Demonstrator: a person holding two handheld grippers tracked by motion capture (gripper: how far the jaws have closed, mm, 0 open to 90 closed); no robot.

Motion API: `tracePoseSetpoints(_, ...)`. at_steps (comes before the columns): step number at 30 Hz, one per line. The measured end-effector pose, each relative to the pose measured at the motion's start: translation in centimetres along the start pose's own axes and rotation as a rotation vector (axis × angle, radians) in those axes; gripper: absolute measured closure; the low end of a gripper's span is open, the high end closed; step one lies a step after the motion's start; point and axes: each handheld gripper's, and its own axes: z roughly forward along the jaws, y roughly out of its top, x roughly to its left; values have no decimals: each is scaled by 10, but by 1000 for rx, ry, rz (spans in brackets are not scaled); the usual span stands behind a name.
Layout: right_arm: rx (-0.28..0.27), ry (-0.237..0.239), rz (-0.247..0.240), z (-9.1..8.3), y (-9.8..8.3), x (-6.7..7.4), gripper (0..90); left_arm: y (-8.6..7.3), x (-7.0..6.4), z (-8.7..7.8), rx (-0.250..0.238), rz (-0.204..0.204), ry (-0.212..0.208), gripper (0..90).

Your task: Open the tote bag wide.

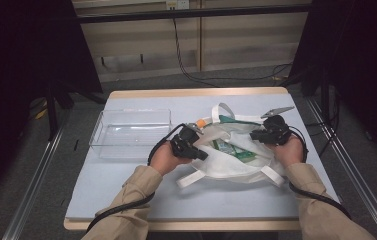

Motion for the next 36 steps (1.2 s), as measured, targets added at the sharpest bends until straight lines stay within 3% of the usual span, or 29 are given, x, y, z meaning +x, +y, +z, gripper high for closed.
tracePoseSetpoints(4, -10, 12, -2, -7, 1, 5, 700, 7, -4, -2, -12, 21, -4, 900)
tracePoseSetpoints(8, -17, 31, -16, -12, 2, 11, 666, 14, -8, -4, -31, 12, -8, 896)
tracePoseSetpoints(14, -29, 90, -63, -12, 3, 22, 650, 22, -11, 1, -39, 18, -13, 851)
tracePoseSetpoints(18, -19, 103, -73, -8, 4, 26, 634, 28, -11, 8, -42, 28, -28, 724)
tracePoseSetpoints(21, -14, 103, -77, -5, 5, 28, 570, 28, -10, 17, -38, 73, -37, 515)
tracePoseSetpoints(25, -14, 115, -89, -2, 5, 29, 513, 27, -11, 26, -44, 90, -48, 461)
tracePoseSetpoints(29, -8, 131, -102, 1, 5, 31, 449, 28, -11, 31, -40, 141, -38, 371)
tracePoseSetpoints(36, 25, 114, -114, 7, 4, 32, 456, 33, -11, 36, -44, 139, -51, 359)
